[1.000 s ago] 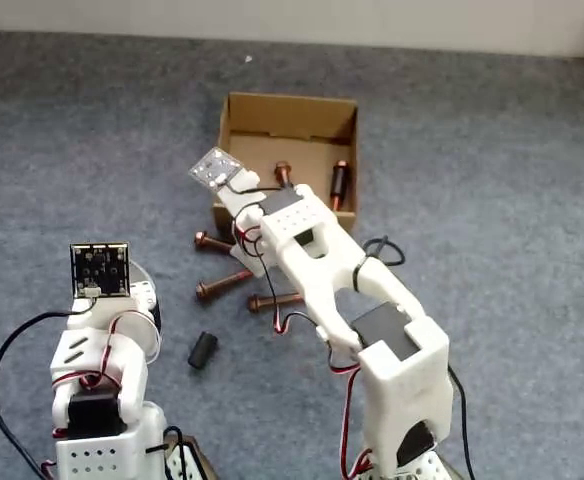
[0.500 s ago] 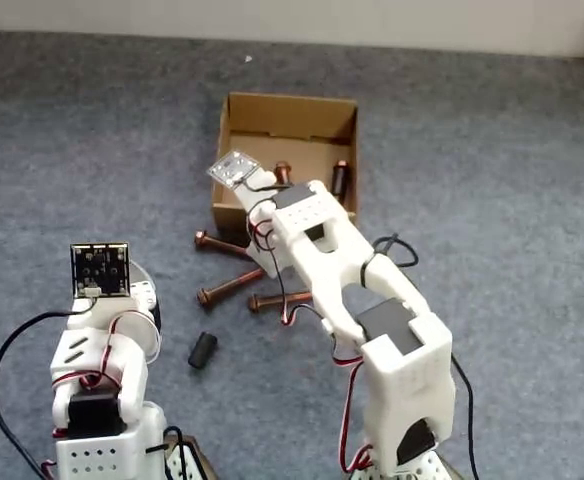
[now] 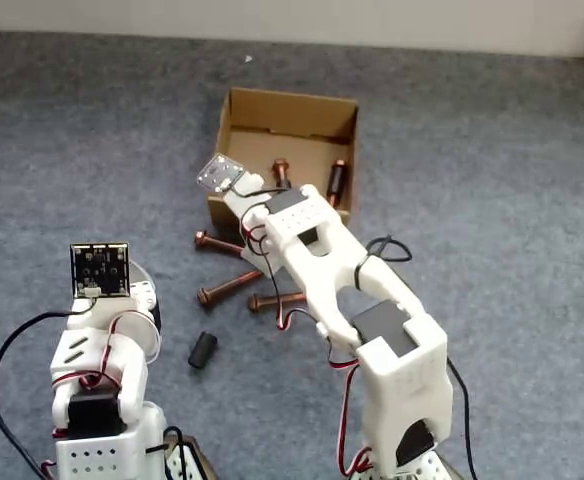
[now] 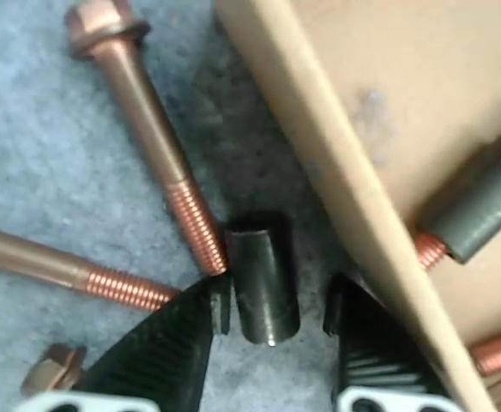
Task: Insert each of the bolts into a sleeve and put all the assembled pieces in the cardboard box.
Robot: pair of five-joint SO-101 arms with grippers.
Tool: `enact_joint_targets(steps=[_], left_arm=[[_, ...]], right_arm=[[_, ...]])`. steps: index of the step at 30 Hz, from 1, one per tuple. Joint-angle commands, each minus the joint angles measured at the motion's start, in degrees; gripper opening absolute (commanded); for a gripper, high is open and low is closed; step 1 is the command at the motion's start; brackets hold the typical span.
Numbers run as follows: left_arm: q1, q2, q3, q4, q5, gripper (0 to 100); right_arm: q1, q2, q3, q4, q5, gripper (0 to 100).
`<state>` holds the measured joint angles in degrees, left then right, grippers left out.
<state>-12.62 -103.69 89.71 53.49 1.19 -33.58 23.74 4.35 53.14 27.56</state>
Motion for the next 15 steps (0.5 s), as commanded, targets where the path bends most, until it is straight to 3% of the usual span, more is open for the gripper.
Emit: enact_joint_targets(steps=[1, 6, 11, 15], left_arm=[[-0.6, -0.4, -0.1, -1.0, -0.4, 1], [-0.6, -0.4, -0.1, -1.0, -0.4, 1], [-0.6, -0.4, -0.1, -1.0, -0.4, 1], [-0.6, -0.4, -0.1, -1.0, -0.4, 1]], right_arm=[[-1.8, -0.4, -1.1, -2.4, 1.1, 12.5], [-2.0, -0.5, -1.0, -2.2, 0.9, 1.0], [-2.1, -0.9, -1.5, 8.3, 0.5, 0.5], [-1.7, -4.0, -1.6, 16.7, -4.4, 0.5]])
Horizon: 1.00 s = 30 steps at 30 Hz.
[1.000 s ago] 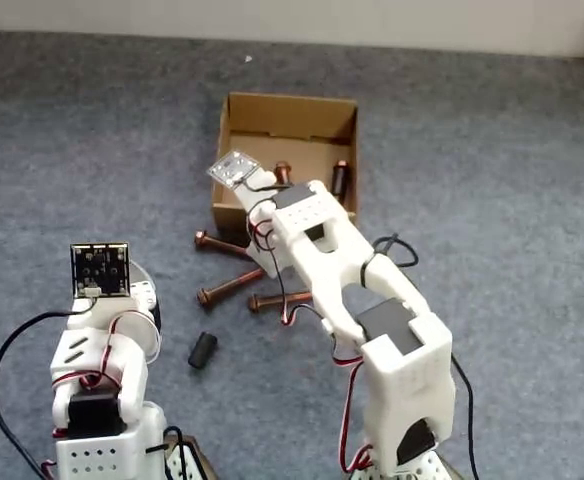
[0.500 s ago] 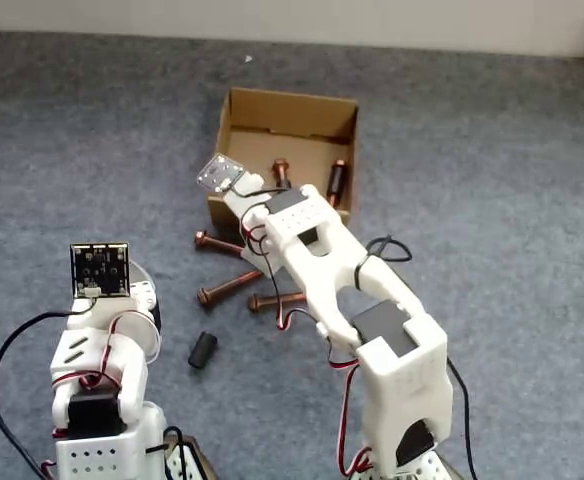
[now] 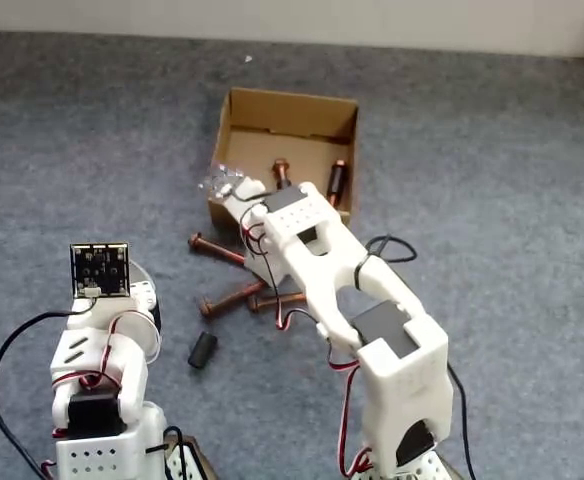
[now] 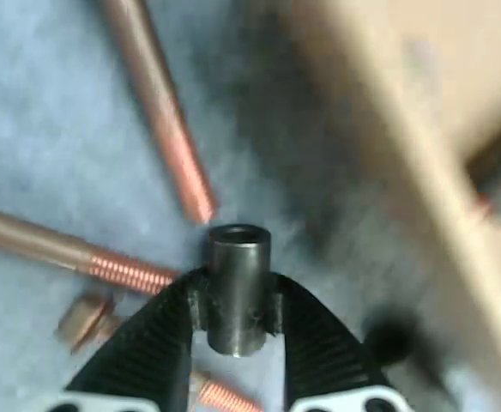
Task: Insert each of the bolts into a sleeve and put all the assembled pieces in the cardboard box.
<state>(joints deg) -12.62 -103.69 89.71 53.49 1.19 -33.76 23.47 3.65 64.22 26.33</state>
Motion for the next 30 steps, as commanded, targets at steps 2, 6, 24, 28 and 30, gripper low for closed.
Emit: enact_joint_targets(steps=[2, 6, 24, 28, 30], left_arm=[[-0.6, -0.4, 0.3, -1.1, -0.4, 1], [-0.6, -0.4, 0.4, -1.1, -3.3, 1], [-0.1, 0.1, -11.2, 4.7, -4.6, 1], [0.7, 0.2, -16.2, 8.1, -4.7, 3], [2.8, 1.0, -17.5, 9.4, -5.8, 6]], right_arm=[[-0.8, -8.1, -0.5, 7.0, -4.7, 0.5], [0.4, -19.3, 2.9, 9.3, -8.4, 0.5], [10.9, -51.8, 33.2, 1.5, -35.3, 0.5], [14.1, -54.8, 44.2, -13.7, -43.6, 0.5], [14.8, -56.3, 49.7, -21.0, -44.9, 0.5]])
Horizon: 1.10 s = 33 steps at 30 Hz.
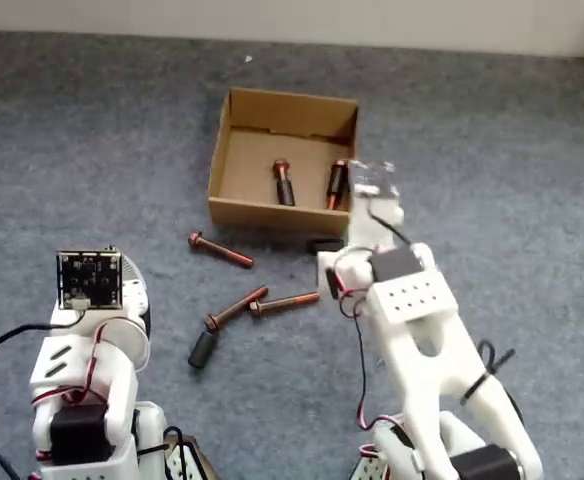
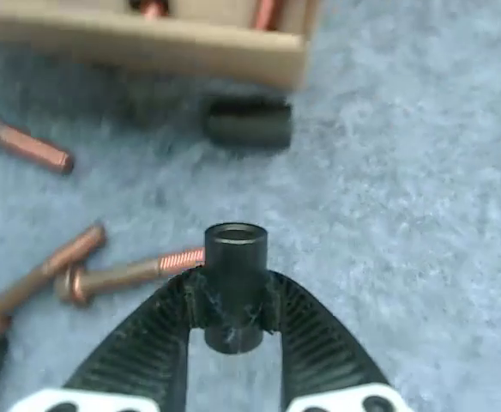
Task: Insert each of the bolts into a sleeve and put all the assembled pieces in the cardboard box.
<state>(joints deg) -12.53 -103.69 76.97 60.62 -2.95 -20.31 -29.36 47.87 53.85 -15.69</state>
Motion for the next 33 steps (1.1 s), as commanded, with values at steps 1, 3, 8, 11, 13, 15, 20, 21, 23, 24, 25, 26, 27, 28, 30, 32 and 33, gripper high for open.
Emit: enact_joint_targets(steps=[1, 3, 8, 11, 13, 15, 20, 21, 23, 24, 25, 26, 27, 28, 30, 32, 33], left_arm=[[4.1, 2.3, -5.7, 3.0, -2.2, 6], [5.9, 6.3, -8.1, 3.8, -2.3, 6], [9.3, 22.6, -17.5, 4.0, -1.8, 6], [12.1, 34.3, -22.3, 4.0, -1.8, 6], [13.7, 41.9, -24.6, 4.0, -1.4, 6], [13.9, 48.9, -26.8, 4.0, 2.2, 8], [13.8, 63.3, -31.9, 4.0, 10.2, 21], [13.8, 65.8, -33.0, 4.0, 11.3, 21], [14.1, 70.5, -35.0, 4.0, 13.5, 21], [14.1, 72.7, -36.2, 4.0, 14.7, 21], [14.1, 74.8, -37.2, 4.0, 16.2, 21], [14.1, 77.0, -38.5, 4.0, 17.9, 21], [14.1, 79.0, -39.9, 3.9, 20.0, 21], [14.1, 81.1, -41.1, 3.9, 22.1, 21], [14.2, 85.4, -43.6, 3.8, 25.4, 21], [14.5, 89.5, -46.0, 3.8, 27.2, 21], [14.8, 91.5, -47.3, 3.8, 27.6, 21]], right_arm=[[2.2, -4.4, 8.0, -13.6, -3.0, 0.5], [4.6, -6.2, 11.4, -17.3, -3.3, 0.5], [9.2, -8.4, 14.3, -21.1, -3.4, 0.5], [9.5, -8.4, 14.5, -22.4, -5.3, 0.5], [9.5, -8.4, 14.5, -22.5, -5.5, 0.5], [9.5, -8.4, 14.5, -22.5, -5.5, 0.5], [9.5, -8.4, 14.5, -22.5, -5.4, 0.5], [9.5, -8.4, 14.5, -22.5, -5.4, 0.5], [9.5, -8.4, 14.5, -22.5, -5.4, 0.5], [9.5, -8.4, 14.5, -22.5, -5.4, 0.5], [9.5, -8.4, 14.5, -22.5, -5.4, 0.5], [9.5, -8.4, 14.5, -22.5, -5.4, 0.5], [9.5, -8.4, 14.5, -22.5, -5.4, 0.5], [9.5, -8.4, 14.5, -22.5, -5.4, 0.5], [9.5, -8.4, 14.5, -22.5, -5.4, 0.5], [9.5, -8.4, 14.5, -22.5, -5.4, 0.5], [9.5, -8.4, 14.5, -22.5, -5.4, 0.5]])
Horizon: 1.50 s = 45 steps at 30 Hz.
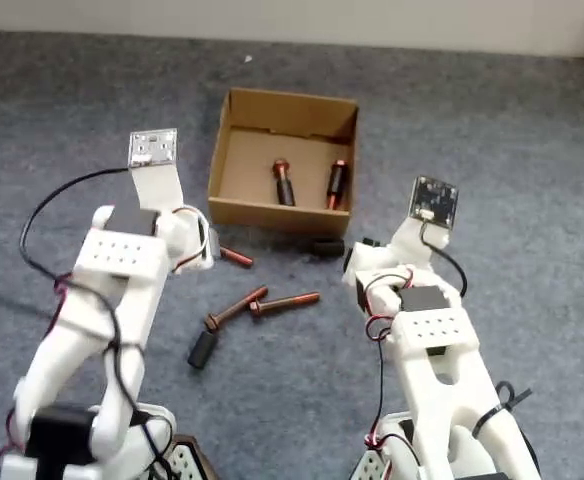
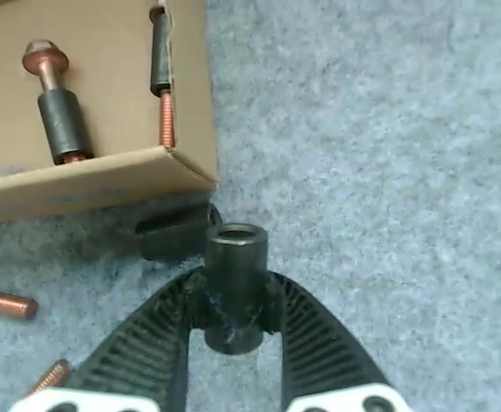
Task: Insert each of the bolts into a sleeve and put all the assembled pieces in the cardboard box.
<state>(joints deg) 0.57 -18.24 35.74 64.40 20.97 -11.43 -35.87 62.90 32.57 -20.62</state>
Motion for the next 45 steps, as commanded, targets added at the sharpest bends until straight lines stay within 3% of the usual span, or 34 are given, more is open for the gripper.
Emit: enact_joint_targets(steps=[1, 9, 22, 28, 34, 45], left_arm=[[2.1, 8.0, -7.1, 0.0, 4.3, 21], [4.0, 21.4, -15.3, -0.2, 9.8, 21], [3.0, 40.7, -29.9, 0.2, 11.5, 21], [-1.4, 42.4, -32.1, 1.1, 11.1, 14], [-1.1, 42.4, -32.1, 1.1, 6.5, 10], [-1.2, 41.8, -32.4, 3.0, 6.2, 1]], right_arm=[[0.6, -1.9, -0.5, -1.2, -0.4, 0.5], [0.4, -1.9, -0.5, -1.2, -0.4, 0.5], [0.3, -1.9, -0.5, -1.2, -0.4, 0.5], [0.3, -1.9, -0.5, -1.2, -0.4, 0.5], [0.3, -1.9, -0.4, -1.2, -0.4, 0.5], [0.3, -1.9, -0.4, -1.2, -0.4, 0.5]])
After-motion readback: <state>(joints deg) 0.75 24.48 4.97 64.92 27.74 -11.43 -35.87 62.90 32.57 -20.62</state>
